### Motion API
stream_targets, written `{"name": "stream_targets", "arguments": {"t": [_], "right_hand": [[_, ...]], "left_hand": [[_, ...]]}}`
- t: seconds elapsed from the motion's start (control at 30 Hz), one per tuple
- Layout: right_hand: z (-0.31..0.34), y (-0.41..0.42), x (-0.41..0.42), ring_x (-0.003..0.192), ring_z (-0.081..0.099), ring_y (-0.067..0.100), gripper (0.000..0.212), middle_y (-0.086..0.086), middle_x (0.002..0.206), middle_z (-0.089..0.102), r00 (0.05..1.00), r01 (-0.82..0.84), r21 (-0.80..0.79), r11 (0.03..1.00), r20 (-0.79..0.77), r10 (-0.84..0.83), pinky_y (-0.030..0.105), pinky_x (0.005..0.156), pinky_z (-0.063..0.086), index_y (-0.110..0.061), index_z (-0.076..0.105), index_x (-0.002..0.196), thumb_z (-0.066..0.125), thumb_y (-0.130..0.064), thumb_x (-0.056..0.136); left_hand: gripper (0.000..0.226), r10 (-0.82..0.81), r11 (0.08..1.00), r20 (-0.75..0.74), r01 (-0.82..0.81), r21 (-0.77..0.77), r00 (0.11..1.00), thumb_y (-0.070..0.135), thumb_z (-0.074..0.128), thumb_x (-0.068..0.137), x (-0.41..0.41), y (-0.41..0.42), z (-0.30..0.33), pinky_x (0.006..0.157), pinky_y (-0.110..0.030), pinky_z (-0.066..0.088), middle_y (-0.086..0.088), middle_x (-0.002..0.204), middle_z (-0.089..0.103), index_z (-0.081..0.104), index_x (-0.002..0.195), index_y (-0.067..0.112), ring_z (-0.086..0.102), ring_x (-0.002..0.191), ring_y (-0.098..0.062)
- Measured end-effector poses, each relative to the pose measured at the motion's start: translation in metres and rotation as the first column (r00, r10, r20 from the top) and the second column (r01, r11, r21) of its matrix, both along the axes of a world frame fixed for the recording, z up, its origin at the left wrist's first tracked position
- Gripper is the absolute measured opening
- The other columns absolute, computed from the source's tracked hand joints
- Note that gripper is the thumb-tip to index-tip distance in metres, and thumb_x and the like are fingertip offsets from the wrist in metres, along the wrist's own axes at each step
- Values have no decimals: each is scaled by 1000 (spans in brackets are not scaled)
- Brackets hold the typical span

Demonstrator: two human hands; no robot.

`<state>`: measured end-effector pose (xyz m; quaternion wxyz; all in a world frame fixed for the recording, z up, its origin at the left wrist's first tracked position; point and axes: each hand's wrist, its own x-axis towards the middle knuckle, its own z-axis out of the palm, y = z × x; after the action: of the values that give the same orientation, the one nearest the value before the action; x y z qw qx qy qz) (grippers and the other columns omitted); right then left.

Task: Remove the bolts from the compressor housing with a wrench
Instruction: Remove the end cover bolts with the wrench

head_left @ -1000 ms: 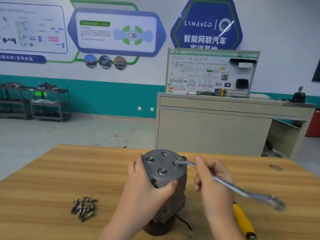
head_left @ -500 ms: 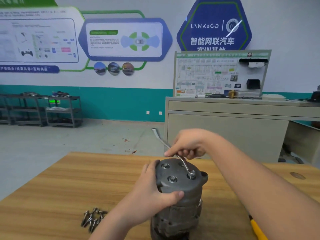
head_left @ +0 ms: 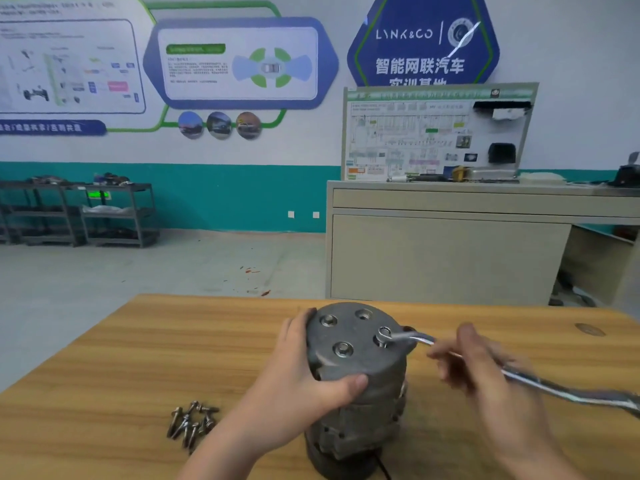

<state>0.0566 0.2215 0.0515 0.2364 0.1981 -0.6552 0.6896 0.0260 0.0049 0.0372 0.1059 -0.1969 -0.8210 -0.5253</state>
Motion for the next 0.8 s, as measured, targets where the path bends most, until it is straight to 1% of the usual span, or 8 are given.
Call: {"name": "stream_targets", "arguments": {"t": [0.07, 0.13, 0.23, 0.37, 0.47, 0.57, 0.67, 0.8], "right_hand": [[2, 14, -25, 39, 43, 10, 40, 6, 54, 51, 918, -145, -343, 928, 304, 255, 14, 33, 28, -8, 74, 72, 70, -48, 71], [16, 21, -53, 32, 36, 6, 29, 4, 49, 47, 801, -145, -411, 900, 486, 351, 10, 28, 21, -1, 68, 78, 68, -28, 69], [41, 10, -91, 29, 33, 1, 22, 0, 46, 45, 715, -141, -264, 954, 639, 282, 11, 24, 21, -3, 55, 71, 71, -19, 72], [68, -29, -115, 30, 33, 2, 28, -3, 45, 47, 711, -240, 176, 955, 702, 49, 12, 28, 24, -3, 61, 69, 74, -24, 81], [80, -59, -105, 34, 40, 6, 31, -7, 41, 49, 857, -210, 615, 760, 490, -160, 17, 36, 32, -12, 68, 69, 73, -39, 81], [81, -79, -80, 59, 57, 15, 35, 0, 63, 63, 964, -30, 857, 515, 161, -213, 26, 53, 41, -17, 68, 72, 68, -50, 81], [72, -83, -52, 72, 56, 18, 37, -1, 75, 63, 976, 202, 900, 385, -153, -155, 29, 58, 40, -23, 65, 81, 58, -58, 84], [59, -68, -27, 68, 48, 10, 41, -10, 74, 55, 930, 327, 851, 410, -367, 19, 28, 56, 37, -28, 52, 76, 47, -68, 83]], "left_hand": [[110, 2, 1000, 9, -3, 22, 1000, 70, 75, 52, 1, 2, 1, 94, 0, 32, 41, 121, 29, 19, 140, 37, 36, 115, 22], [108, 4, 999, 29, -5, 54, 1000, 66, 79, 56, 4, 4, 3, 94, -2, 33, 32, 128, 32, 19, 141, 35, 37, 116, 20], [97, 10, 991, 52, -17, 134, 999, 39, 83, 65, 6, 10, 0, 87, 1, 35, 22, 133, 38, 19, 138, 36, 43, 113, 20], [95, 65, 961, 91, -87, 261, 994, 6, 80, 67, 3, 22, -4, 75, 3, 38, 15, 127, 42, 15, 134, 27, 50, 96, 23], [90, 68, 943, 81, -90, 319, 994, 8, 82, 64, 1, 24, -10, 70, 3, 38, 14, 121, 46, 21, 129, 23, 49, 87, 31], [89, 70, 939, 51, -83, 335, 996, 19, 78, 54, 1, 23, -14, 71, 1, 40, 9, 120, 50, 27, 126, 18, 51, 89, 28], [90, 96, 940, 11, -94, 328, 995, 20, 76, 46, 1, 22, -17, 74, 2, 38, 12, 119, 48, 28, 122, 22, 49, 93, 30], [85, 99, 958, -7, -93, 271, 995, 34, 84, 50, -4, 23, -18, 82, -5, 40, 10, 115, 55, 35, 119, 24, 51, 98, 24]]}}
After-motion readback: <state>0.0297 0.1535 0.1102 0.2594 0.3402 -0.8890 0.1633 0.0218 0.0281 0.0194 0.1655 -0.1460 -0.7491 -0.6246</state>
